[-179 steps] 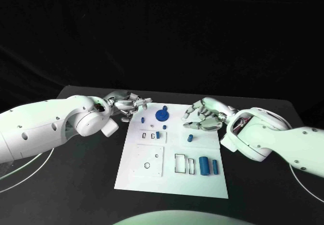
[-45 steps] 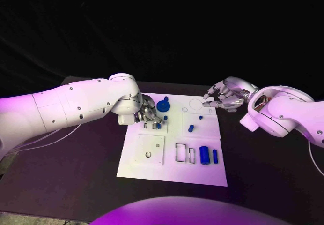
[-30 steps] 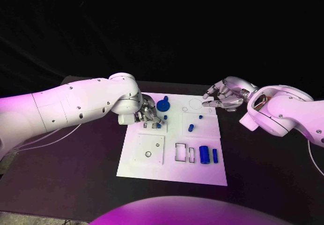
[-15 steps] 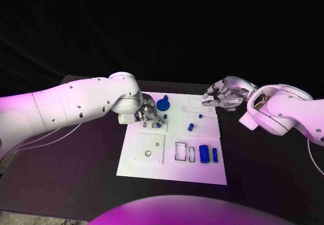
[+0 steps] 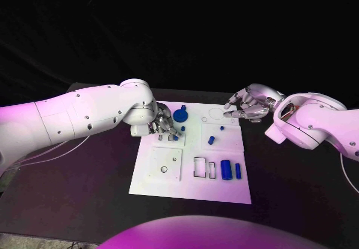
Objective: Assemble the parts on the task board
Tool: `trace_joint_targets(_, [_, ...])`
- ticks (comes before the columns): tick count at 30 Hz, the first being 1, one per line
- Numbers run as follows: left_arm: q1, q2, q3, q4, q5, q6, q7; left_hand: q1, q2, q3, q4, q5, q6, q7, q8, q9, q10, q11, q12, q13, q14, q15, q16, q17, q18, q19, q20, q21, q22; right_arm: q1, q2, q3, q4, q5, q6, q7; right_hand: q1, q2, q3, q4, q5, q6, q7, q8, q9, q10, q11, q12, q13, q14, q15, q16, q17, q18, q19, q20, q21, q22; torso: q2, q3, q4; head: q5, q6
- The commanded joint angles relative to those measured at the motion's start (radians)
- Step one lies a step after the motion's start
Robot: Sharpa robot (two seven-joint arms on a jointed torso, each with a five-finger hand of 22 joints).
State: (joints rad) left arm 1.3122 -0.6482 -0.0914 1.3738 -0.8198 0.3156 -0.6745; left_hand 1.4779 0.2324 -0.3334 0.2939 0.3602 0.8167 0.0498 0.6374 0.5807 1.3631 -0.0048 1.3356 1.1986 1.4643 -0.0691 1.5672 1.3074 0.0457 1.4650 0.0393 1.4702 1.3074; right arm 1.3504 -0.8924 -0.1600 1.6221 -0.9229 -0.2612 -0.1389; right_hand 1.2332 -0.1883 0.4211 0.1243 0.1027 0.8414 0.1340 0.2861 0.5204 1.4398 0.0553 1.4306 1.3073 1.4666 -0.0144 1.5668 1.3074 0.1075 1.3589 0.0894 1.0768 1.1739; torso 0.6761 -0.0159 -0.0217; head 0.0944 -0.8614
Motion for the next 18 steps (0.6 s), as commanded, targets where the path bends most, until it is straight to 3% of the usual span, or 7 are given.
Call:
trace_joint_targets(1, [0.0,0.003,0.0,0.0,0.007,0.017,-0.003,0.018,0.02,0.007,-0.001,-0.004,-0.005,-0.001,0.003,-0.001,0.02,-0.022,0.007,0.0,0.106,-0.011,0.004,0.263,-0.007,0.006,-0.007,-0.003,0.118,0.0,0.001,0.0,0.001,-0.009,0.02,0.002,-0.006,-0.004,0.002,0.006,0.002,-0.003,0.001,0.002,0.001,-0.005,-0.002,-0.006,0.082,0.104,-0.002,0.004,0.263,0.007,-0.007,-0.001,-0.007,-0.002,0.0,-0.0003,0.0,0.001,-0.001])
trace_joint_targets(10, [0.0,0.003,-0.001,0.0,0.007,0.026,-0.004,0.012,0.018,0.011,-0.002,-0.006,-0.007,0.0,0.002,-0.002,0.019,-0.022,0.006,-0.002,0.106,-0.011,0.004,0.263,-0.007,0.006,-0.007,-0.004,0.118,0.0,0.001,0.0,0.002,-0.009,0.021,0.002,-0.006,-0.004,0.002,0.006,0.002,-0.003,0.001,0.002,0.001,-0.005,-0.002,-0.006,0.082,0.104,-0.002,0.004,0.263,0.007,-0.007,-0.001,-0.007,-0.002,0.0,-0.0006,-0.0006,0.002,-0.002])
trace_joint_targets(14, [0.0,0.003,-0.001,0.0,0.011,0.027,-0.004,0.034,0.006,0.057,-0.005,0.024,-0.016,-0.003,-0.004,-0.009,0.016,-0.024,0.002,-0.003,0.106,-0.012,0.004,0.263,-0.007,0.006,-0.008,-0.005,0.119,0.0,0.001,0.0,0.001,-0.009,0.021,0.002,-0.006,-0.004,0.002,0.006,0.002,-0.003,0.001,0.002,0.001,-0.005,-0.002,-0.006,0.082,0.104,-0.002,0.004,0.263,0.007,-0.007,-0.001,-0.007,-0.002,-0.001,-0.0001,-0.0001,0.003,-0.003])
trace_joint_targets(17, [0.0,0.002,-0.001,0.0,0.02,0.027,-0.004,0.066,-0.048,0.202,0.0,0.033,-0.021,0.0,-0.013,-0.022,0.008,-0.024,-0.005,-0.004,0.106,-0.013,0.004,0.263,-0.007,0.005,-0.01,-0.007,0.119,-0.001,0.001,0.0,0.001,-0.009,0.022,0.002,-0.006,-0.004,0.002,0.006,0.002,-0.003,0.001,0.002,0.001,-0.005,-0.002,-0.006,0.082,0.104,-0.002,0.004,0.263,0.007,-0.007,-0.001,-0.007,-0.002,-0.001,-0.0002,0.0001,0.003,-0.003])
trace_joint_targets(18, [0.0,0.002,-0.001,0.0,0.022,0.027,-0.004,0.044,-0.097,0.316,0.006,0.039,-0.022,0.008,-0.014,-0.026,0.008,-0.024,-0.006,-0.002,0.106,-0.01,0.004,0.263,-0.007,0.005,-0.009,-0.007,0.122,-0.001,0.001,0.0,0.001,-0.009,0.023,0.002,-0.006,-0.004,0.002,0.006,0.002,-0.003,0.001,0.002,0.001,-0.005,-0.002,-0.006,0.082,0.104,-0.002,0.004,0.263,0.007,-0.007,-0.001,-0.007,-0.002,-0.001,-0.0003,0.0001,0.003,-0.003])
